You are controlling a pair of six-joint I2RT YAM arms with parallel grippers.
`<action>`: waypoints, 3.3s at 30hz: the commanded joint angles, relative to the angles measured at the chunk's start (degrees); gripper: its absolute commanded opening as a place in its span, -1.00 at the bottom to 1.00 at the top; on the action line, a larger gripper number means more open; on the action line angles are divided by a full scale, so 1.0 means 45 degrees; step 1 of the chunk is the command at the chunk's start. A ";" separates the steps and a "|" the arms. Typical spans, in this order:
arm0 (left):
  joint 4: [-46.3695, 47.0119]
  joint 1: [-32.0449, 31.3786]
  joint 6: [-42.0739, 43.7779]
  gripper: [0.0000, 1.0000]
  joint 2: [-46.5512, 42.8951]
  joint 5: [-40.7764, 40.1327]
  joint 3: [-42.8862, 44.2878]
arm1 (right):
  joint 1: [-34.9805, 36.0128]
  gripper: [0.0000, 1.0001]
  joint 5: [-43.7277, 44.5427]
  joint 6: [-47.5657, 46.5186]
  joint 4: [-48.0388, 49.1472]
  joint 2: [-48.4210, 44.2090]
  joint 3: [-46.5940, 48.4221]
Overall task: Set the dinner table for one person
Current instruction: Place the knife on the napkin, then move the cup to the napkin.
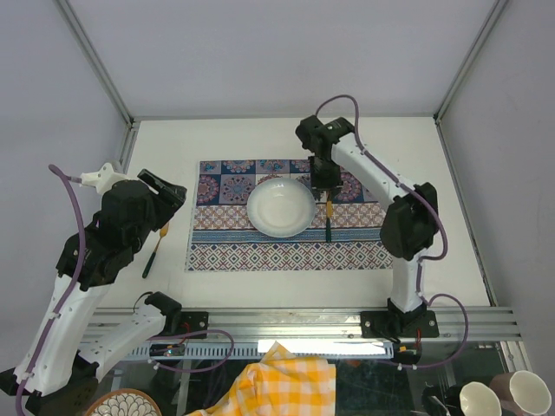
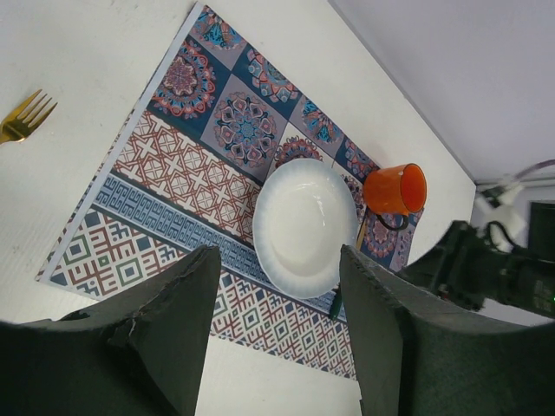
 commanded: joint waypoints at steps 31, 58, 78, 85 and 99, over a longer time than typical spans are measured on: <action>0.0386 0.0077 0.0406 0.58 0.0191 -0.0146 -0.0021 | 0.1062 0.90 0.4248 -0.2290 0.6195 -0.6819 -0.3691; 0.0187 0.0072 0.0508 0.57 -0.0022 -0.0242 0.0167 | -0.3375 0.65 -0.0745 -0.3570 0.5171 0.0111 0.0560; 0.0072 0.0073 0.0531 0.57 -0.0118 -0.0445 0.0137 | -0.3833 0.37 -0.0997 -0.3545 0.5609 0.2279 0.2453; 0.0140 0.0072 0.0541 0.57 -0.0012 -0.0415 0.0067 | -0.3960 0.35 -0.1036 -0.3497 0.5690 0.2479 0.2934; 0.0240 0.0073 0.0527 0.58 0.0272 -0.0444 0.0024 | -0.4041 -0.72 -0.1479 -0.3712 0.5559 0.3605 0.3729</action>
